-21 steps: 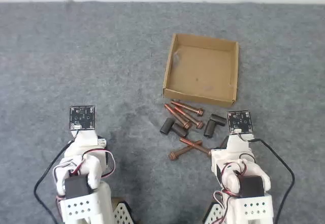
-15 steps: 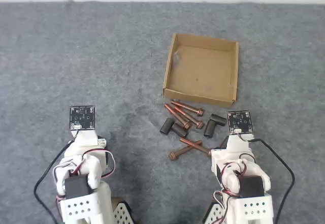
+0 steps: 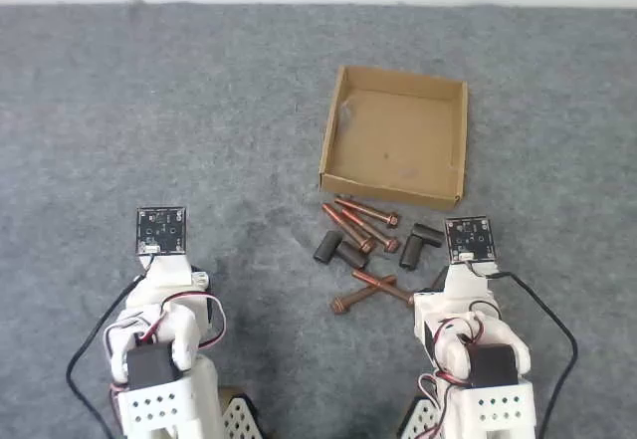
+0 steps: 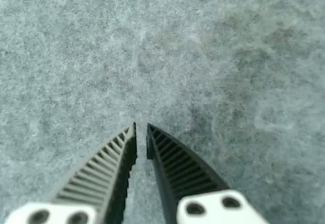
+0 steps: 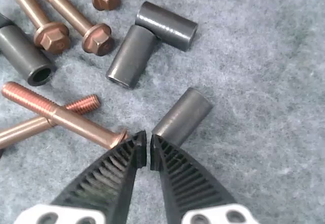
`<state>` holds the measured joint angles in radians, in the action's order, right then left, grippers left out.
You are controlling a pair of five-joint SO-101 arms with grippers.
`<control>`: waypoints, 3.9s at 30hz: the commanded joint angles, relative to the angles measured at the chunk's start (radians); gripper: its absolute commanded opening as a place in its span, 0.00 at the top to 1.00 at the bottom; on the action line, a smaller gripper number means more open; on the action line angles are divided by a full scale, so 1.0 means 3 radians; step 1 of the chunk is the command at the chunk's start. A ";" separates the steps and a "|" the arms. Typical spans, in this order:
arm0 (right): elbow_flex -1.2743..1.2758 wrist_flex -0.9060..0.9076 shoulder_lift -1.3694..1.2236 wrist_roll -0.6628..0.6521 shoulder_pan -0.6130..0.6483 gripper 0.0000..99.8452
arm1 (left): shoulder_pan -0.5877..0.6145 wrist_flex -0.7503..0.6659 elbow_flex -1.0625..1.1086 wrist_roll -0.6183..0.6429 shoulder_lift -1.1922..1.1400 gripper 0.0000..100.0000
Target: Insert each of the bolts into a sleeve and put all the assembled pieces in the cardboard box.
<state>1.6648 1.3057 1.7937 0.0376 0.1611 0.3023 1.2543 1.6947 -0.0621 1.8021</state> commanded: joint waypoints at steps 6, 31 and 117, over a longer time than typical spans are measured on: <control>0.0061 0.0008 0.0059 0.0020 -0.0008 0.99 | 0.0026 0.0010 -0.0033 -0.0031 0.0036 0.96; 0.0061 0.0008 0.0059 0.0020 -0.0008 0.99 | 0.0026 0.0010 -0.0033 -0.0031 0.0036 0.96; -0.0010 -0.0637 0.0038 -0.0251 -0.1291 0.91 | -0.0481 -0.1043 -0.1675 0.0721 -0.2997 0.96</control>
<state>1.6617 1.1339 1.7937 -0.0453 -0.1887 0.1626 1.0395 1.2344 0.1097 1.0825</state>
